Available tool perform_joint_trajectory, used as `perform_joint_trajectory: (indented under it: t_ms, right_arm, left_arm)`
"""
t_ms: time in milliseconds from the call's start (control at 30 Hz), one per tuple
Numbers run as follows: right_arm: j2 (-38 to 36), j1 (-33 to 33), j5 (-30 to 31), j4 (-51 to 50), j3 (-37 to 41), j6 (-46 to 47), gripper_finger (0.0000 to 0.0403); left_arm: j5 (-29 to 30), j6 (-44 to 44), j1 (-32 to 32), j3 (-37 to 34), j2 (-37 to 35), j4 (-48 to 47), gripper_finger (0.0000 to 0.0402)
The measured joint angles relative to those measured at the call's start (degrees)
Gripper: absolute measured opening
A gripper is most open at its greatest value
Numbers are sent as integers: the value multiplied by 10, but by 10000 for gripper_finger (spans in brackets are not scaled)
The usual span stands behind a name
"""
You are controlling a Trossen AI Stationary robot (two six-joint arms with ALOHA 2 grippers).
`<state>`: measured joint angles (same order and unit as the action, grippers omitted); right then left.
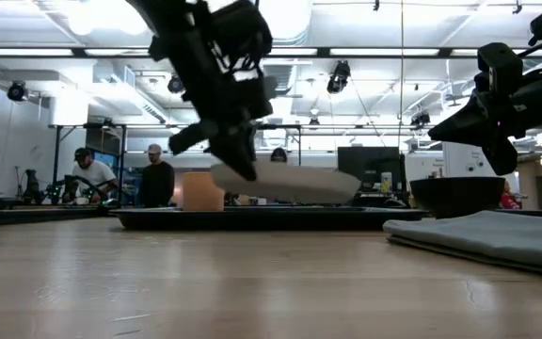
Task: Set up tray
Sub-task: Put the white plate on the black serving tray to the bottom right of the light orange mug
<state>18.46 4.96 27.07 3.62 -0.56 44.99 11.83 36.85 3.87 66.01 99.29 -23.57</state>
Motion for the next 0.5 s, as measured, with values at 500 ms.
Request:
perform_joint_trajectory:
  t_ms: [500]
  right_arm:
    - [0, 0, 0, 0, 0, 0, 9]
  left_arm:
    - [-13, 47, 16, -70, 0, 56, 0]
